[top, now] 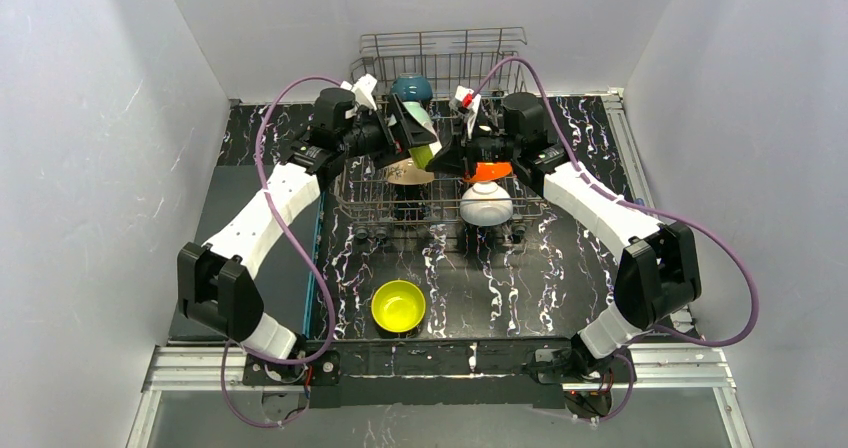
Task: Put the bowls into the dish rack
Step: Turn the bowl upside down on the dish rack.
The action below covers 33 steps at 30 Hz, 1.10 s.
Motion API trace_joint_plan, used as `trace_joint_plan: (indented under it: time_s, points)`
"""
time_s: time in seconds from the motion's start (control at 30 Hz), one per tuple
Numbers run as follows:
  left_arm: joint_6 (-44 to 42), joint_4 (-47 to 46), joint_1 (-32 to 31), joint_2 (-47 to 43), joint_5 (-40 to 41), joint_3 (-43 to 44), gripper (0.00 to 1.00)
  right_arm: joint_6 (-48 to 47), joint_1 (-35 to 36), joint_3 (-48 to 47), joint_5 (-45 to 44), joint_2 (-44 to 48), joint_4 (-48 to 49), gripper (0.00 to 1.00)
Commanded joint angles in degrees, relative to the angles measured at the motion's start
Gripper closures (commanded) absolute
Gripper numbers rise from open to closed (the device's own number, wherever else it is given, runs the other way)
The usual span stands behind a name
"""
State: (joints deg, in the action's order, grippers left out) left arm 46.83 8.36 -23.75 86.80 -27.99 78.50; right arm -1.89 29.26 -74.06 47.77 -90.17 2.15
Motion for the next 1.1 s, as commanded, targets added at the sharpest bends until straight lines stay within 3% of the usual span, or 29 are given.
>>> trace_joint_plan:
  time_s: [0.0, 0.27, 0.33, 0.63, 0.73, 0.77, 0.8, 0.87, 0.93, 1.07]
  points:
    - [1.8, -1.4, -0.3, 0.6, 2.9, 1.2, 0.09, 2.1, 0.0, -2.4, 2.8, 0.2, 5.8, 0.99]
    - [-4.0, 8.0, -3.6, 3.7, 8.0, 6.3, 0.17, 4.8, 0.1, -2.2, 1.1, -0.3, 7.3, 0.99]
    - [-4.9, 9.0, -4.3, 3.9, 9.0, 6.6, 0.23, 4.9, 0.1, -2.4, 0.9, -0.5, 7.2, 0.99]
    - [-7.6, 13.3, -5.6, 3.9, 11.1, 8.6, 0.58, 5.1, 0.2, -2.3, -0.7, -0.9, 6.8, 0.99]
    - [-7.4, 12.7, -5.6, 3.8, 10.3, 8.4, 0.86, 5.3, 0.3, -2.4, -1.0, -0.9, 7.0, 0.98]
    - [-7.2, 12.2, -5.6, 3.8, 9.8, 8.2, 0.97, 5.4, 0.3, -2.4, -1.1, -0.9, 7.0, 0.94]
    - [-6.9, 11.6, -5.6, 3.8, 9.5, 7.9, 1.0, 5.3, 0.2, -2.3, -1.2, -0.8, 7.0, 0.92]
    - [-6.7, 10.3, -5.7, 3.7, 8.8, 7.4, 1.0, 5.1, 0.3, -2.2, -1.5, -0.6, 7.0, 0.81]
    - [-6.7, 9.6, -5.5, 3.9, 8.5, 7.3, 1.0, 4.8, 0.3, -2.0, -1.8, -0.4, 6.9, 0.62]
    - [-7.2, 7.9, -4.9, 4.4, 7.1, 7.0, 1.0, 4.3, -0.1, -1.1, -5.6, 0.9, 6.7, 0.39]
